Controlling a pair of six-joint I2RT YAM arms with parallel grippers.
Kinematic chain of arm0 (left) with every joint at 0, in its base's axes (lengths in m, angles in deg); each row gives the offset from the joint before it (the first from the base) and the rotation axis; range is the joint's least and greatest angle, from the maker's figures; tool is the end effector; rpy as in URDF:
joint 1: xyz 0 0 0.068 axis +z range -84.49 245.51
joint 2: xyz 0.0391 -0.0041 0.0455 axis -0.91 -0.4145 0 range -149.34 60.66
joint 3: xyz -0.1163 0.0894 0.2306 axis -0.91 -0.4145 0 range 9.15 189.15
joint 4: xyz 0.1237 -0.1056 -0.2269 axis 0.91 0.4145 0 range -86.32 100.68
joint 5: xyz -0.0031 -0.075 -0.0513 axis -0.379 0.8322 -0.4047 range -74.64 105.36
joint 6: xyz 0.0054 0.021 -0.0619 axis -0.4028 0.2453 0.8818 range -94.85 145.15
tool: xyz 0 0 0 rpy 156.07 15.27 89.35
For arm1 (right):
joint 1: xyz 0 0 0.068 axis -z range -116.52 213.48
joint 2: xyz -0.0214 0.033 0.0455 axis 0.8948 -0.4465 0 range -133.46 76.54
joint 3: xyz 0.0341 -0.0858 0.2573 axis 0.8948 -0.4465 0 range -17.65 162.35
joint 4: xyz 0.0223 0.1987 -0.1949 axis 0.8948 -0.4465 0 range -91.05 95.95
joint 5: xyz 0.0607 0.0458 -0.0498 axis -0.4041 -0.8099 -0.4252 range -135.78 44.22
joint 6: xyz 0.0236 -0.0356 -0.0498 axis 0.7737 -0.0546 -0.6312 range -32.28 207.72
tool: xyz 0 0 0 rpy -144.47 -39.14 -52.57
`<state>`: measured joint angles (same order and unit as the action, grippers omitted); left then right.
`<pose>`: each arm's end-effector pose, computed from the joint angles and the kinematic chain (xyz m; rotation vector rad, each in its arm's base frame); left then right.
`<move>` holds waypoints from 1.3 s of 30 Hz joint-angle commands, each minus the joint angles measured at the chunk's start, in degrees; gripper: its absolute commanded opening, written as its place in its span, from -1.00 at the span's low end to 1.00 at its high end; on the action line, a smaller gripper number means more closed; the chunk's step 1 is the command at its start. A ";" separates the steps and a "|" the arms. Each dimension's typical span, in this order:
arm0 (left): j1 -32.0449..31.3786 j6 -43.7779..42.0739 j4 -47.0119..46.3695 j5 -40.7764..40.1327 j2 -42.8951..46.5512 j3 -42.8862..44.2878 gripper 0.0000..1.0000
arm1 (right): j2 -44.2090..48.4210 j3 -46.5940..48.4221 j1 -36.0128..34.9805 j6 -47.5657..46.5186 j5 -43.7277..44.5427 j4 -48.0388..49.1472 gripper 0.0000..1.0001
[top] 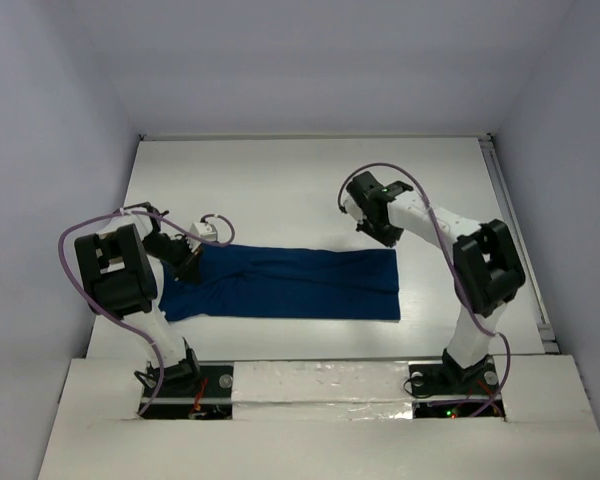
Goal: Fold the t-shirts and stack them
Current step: Fold the other side of the tshirt into a rectangle, then rotate the tshirt 90 degrees
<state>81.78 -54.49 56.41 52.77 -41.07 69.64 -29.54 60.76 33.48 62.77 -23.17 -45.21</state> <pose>0.3004 0.0549 0.1290 1.3519 2.2486 -0.6624 0.3377 0.1720 0.1790 -1.2779 2.5797 -0.5624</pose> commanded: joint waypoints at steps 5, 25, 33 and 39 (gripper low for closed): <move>0.60 1.50 -0.17 0.21 1.71 1.47 -1.00 | 4.75 0.17 -1.55 -0.01 -11.86 -3.60 -0.68; 0.60 12.31 -8.96 1.44 0.57 2.62 -1.00 | -3.16 -5.55 -8.59 -0.63 -18.66 2.03 -0.95; 0.60 12.92 -9.75 1.62 -1.36 1.30 -1.00 | -4.48 -5.81 -9.11 -1.68 -20.59 0.36 -0.96; -1.16 19.33 -16.14 -1.01 -1.63 0.25 -1.00 | -4.57 -5.81 -9.11 -2.03 -21.20 0.09 -0.98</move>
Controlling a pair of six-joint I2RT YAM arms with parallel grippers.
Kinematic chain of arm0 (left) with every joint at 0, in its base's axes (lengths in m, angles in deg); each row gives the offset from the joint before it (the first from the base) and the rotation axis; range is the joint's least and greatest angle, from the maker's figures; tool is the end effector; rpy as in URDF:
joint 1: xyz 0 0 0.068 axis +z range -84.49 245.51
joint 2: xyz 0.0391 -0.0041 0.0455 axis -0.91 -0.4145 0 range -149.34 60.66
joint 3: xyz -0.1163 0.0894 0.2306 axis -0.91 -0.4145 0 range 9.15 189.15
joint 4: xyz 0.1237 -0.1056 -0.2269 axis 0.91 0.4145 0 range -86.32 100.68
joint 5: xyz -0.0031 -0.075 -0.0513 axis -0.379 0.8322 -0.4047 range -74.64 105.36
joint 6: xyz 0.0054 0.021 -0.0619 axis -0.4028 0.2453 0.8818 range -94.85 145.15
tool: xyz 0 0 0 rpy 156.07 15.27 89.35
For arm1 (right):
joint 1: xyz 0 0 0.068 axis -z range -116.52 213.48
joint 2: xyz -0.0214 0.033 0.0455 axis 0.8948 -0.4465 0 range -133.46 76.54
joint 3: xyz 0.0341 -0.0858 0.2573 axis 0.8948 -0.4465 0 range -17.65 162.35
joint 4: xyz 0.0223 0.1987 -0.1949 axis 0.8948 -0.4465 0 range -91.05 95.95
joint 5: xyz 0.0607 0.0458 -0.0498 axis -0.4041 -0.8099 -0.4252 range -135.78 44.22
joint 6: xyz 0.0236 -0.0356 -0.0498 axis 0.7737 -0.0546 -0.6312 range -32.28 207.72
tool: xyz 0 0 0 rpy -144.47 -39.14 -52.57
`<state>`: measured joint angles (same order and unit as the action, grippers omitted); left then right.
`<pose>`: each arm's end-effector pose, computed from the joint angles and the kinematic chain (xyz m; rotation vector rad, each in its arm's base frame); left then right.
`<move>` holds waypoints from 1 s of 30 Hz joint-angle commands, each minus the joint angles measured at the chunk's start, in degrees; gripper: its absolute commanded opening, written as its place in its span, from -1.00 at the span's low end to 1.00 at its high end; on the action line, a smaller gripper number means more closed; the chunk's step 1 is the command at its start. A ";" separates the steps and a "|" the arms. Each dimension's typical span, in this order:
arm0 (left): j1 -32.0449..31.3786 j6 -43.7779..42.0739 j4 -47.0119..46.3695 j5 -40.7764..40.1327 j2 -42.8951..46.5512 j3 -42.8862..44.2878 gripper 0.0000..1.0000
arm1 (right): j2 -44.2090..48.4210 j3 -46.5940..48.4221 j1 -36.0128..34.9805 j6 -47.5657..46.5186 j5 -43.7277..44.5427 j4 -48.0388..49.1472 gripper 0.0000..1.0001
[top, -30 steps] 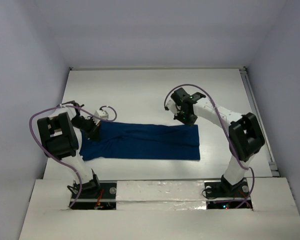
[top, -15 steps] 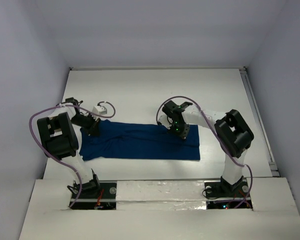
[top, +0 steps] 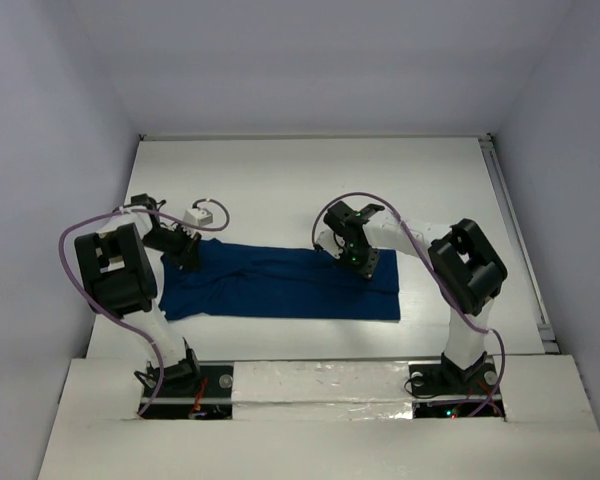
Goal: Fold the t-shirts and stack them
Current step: Rotate the tshirt 90 degrees
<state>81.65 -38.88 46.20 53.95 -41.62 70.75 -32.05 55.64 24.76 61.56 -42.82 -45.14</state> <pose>0.3250 0.0605 0.1320 1.0870 2.3165 -0.5874 0.2844 0.2245 0.1354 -1.6459 2.5945 -0.0682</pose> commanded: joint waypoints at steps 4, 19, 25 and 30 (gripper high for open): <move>-4.97 11.02 -13.07 -7.20 -0.99 -1.84 -1.00 | -2.06 -1.14 -0.92 -0.74 -2.52 -0.32 -1.00; -10.86 29.92 -14.84 -16.62 -13.91 20.47 -1.00 | -2.58 -1.93 -4.34 1.27 -6.12 -2.61 -1.00; -15.34 33.44 -12.29 -16.79 -19.18 33.21 -1.00 | -2.76 0.17 -7.07 0.58 -9.38 -4.45 -1.00; -20.43 35.29 -7.99 -15.91 -25.93 45.78 -1.00 | -4.69 4.39 -10.23 0.66 -11.04 -6.21 -1.00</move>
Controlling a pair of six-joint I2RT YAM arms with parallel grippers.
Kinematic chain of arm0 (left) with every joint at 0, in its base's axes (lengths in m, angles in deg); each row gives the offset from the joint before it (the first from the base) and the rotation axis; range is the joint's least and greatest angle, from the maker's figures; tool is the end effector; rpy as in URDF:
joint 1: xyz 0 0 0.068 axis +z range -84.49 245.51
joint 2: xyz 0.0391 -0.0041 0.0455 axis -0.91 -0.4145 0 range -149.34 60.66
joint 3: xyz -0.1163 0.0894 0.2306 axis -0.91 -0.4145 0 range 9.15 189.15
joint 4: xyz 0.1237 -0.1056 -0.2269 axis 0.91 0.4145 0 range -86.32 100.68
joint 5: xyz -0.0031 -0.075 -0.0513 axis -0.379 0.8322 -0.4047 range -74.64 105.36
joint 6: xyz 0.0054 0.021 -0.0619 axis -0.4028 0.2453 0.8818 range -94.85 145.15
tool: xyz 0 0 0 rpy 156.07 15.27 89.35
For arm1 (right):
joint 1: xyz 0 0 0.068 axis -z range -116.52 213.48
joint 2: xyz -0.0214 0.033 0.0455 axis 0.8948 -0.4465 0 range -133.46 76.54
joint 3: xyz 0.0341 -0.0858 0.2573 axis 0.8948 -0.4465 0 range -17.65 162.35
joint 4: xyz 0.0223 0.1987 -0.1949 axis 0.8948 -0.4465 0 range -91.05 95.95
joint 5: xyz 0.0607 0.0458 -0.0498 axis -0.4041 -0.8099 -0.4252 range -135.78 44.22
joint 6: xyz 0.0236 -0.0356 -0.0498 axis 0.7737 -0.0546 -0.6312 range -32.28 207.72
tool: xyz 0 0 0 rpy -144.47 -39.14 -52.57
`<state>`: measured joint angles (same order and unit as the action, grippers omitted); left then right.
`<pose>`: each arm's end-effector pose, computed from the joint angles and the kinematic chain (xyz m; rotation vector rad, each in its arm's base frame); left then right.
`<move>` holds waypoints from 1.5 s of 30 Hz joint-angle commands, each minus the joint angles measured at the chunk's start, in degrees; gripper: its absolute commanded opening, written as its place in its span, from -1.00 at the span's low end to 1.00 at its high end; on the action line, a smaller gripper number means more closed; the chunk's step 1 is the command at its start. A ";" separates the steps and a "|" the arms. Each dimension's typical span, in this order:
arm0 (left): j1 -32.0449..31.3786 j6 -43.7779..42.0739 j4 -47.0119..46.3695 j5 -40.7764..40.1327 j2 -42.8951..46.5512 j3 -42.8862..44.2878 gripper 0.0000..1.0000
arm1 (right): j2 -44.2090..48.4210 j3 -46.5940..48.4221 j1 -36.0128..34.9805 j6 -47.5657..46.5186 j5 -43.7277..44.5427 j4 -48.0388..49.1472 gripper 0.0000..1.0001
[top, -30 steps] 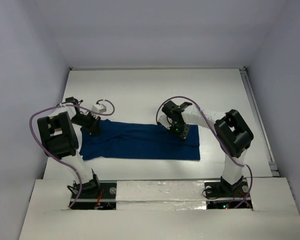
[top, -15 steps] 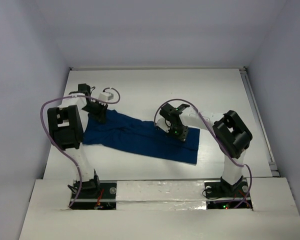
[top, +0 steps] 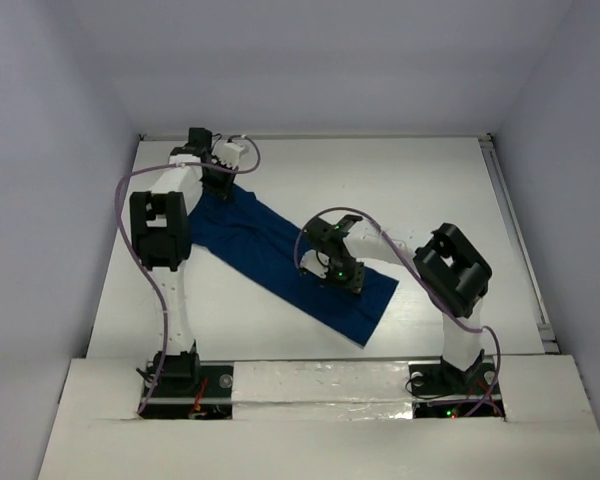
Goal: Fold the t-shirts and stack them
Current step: Rotate the tshirt 90 degrees
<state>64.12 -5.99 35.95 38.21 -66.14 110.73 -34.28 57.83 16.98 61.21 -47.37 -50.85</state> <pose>0.5074 -0.0324 0.1646 0.8351 2.3404 -0.2988 0.2463 0.2616 0.1316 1.8433 -2.4922 -0.0324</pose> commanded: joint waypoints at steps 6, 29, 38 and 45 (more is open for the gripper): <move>-7.04 4.68 5.78 -1.40 -8.54 17.94 -1.00 | -4.31 5.81 -6.23 1.19 -9.57 -1.39 -1.00; -6.35 3.01 5.08 -5.53 3.13 7.86 -1.00 | -2.03 2.22 -7.90 10.41 -0.27 -2.79 -0.97; -4.68 3.45 6.74 -6.42 5.78 13.55 -1.00 | -1.59 1.95 -7.29 12.35 4.48 -3.23 -0.62; -4.68 3.10 5.70 -5.27 11.48 6.45 -1.00 | 4.91 3.70 -6.06 12.00 7.03 -6.65 -0.55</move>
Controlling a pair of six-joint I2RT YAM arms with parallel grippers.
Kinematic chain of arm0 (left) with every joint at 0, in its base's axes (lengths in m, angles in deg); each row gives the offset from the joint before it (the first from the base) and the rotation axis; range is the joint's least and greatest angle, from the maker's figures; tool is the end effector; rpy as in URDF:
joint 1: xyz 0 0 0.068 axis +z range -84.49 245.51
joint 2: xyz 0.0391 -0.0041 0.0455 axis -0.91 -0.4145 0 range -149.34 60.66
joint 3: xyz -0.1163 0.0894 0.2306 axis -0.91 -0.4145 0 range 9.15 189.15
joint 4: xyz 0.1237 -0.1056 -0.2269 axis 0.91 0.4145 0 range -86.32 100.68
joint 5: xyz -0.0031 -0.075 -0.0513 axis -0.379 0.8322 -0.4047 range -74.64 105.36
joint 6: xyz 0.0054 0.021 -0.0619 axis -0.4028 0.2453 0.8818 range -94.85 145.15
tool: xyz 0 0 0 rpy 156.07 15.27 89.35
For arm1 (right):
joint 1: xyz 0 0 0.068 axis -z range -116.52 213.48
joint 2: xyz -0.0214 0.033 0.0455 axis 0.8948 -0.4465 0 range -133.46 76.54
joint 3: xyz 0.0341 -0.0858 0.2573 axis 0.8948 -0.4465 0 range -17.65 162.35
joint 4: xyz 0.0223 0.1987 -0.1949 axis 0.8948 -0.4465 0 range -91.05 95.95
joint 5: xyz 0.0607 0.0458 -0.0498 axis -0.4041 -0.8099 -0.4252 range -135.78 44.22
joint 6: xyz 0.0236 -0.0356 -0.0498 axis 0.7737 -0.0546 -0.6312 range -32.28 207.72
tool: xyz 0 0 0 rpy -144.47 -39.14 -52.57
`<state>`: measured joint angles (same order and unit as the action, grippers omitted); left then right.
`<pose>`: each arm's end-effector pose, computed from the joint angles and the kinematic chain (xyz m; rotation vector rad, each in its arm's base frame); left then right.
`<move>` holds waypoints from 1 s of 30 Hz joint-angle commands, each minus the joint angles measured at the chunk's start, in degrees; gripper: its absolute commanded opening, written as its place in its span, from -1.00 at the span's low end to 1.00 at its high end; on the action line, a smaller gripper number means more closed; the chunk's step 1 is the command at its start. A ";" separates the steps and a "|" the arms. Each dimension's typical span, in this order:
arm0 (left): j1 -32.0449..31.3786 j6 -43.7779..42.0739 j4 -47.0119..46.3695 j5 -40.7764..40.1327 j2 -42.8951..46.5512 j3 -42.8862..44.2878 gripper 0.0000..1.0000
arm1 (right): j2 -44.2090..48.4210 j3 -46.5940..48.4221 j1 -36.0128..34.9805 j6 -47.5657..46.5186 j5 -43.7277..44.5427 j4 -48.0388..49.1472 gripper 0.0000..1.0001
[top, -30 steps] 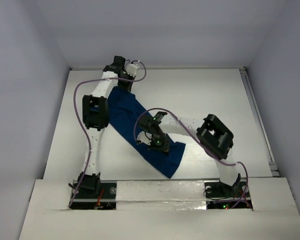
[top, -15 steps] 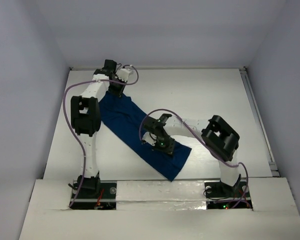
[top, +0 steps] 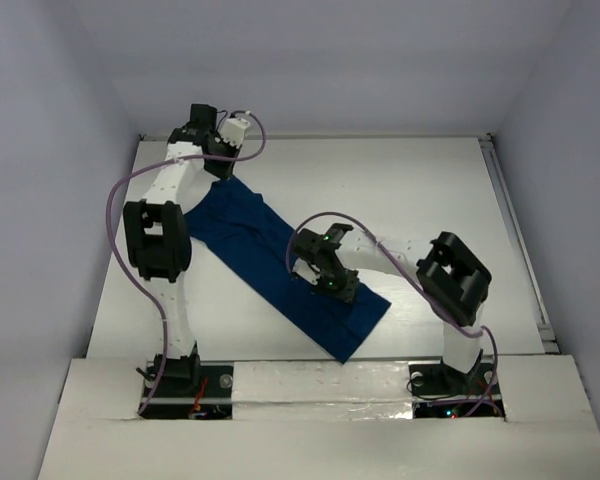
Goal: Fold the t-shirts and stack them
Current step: Rotate the tshirt 90 degrees
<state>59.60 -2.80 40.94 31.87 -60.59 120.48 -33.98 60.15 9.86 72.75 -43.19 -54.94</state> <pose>0.5071 -0.0673 0.2627 0.8131 2.2116 -0.1586 0.2150 0.2879 0.1438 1.7459 -2.5562 0.0982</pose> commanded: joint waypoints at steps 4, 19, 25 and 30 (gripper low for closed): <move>-0.15 -0.27 -0.86 2.03 10.67 -10.50 -1.00 | 6.10 2.44 1.07 0.20 5.14 -4.42 -0.55; -0.15 3.68 -13.43 1.42 16.31 -32.05 -1.00 | -1.44 17.38 1.07 -9.12 -5.83 6.73 -1.00; -0.15 6.58 -15.55 -2.53 12.54 -31.70 -1.00 | -3.65 17.74 1.07 -9.38 -8.66 8.94 -1.00; -0.15 7.90 -15.37 -3.85 8.50 -30.03 -1.00 | -3.56 15.81 1.07 -9.47 -9.35 9.56 -1.00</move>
<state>59.51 3.19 26.16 29.78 -50.86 88.78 -38.46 75.99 10.99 63.92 -50.29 -48.18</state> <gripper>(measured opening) 0.003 0.010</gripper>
